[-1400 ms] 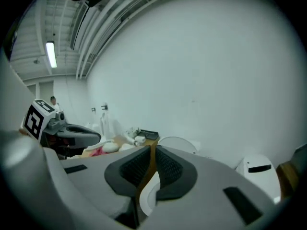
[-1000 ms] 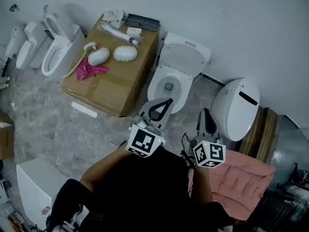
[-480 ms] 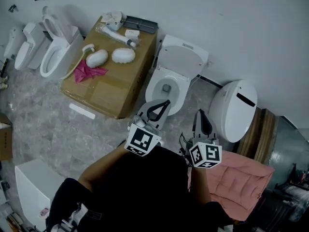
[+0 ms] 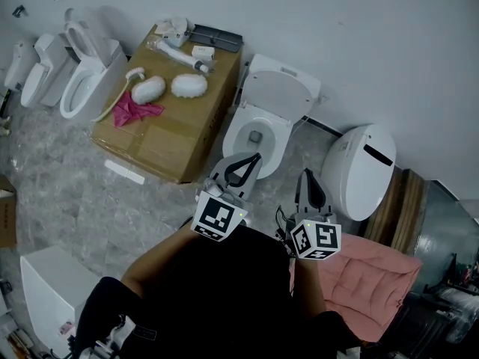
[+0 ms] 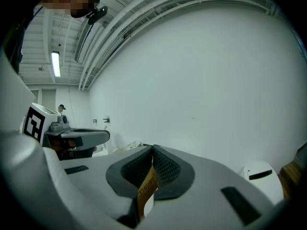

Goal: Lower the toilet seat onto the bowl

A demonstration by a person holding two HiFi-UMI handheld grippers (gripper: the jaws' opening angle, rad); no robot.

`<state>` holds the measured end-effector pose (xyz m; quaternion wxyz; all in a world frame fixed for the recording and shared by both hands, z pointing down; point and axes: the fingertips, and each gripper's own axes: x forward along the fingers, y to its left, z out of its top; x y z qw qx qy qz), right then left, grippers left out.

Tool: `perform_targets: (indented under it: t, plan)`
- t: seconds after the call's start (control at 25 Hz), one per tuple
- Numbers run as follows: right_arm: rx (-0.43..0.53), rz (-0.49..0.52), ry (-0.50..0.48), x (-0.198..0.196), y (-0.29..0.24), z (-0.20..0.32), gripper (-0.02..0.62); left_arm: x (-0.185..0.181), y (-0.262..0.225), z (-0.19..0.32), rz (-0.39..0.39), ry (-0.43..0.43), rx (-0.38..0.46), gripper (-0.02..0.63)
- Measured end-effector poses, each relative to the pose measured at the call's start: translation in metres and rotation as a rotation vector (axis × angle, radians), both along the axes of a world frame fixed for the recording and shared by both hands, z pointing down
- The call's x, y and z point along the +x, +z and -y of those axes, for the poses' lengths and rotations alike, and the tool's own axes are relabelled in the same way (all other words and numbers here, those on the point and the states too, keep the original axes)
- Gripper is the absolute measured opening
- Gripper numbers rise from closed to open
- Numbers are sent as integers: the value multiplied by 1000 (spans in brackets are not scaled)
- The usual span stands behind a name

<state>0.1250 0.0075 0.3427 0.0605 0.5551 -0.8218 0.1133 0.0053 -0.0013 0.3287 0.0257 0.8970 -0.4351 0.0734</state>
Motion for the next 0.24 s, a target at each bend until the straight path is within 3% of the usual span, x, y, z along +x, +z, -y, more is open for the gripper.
perform_targets:
  t: [0.24]
  plan:
    - [0, -5, -7, -1, -1, -5, 28, -2, -2, -6, -4, -11, 0, 9]
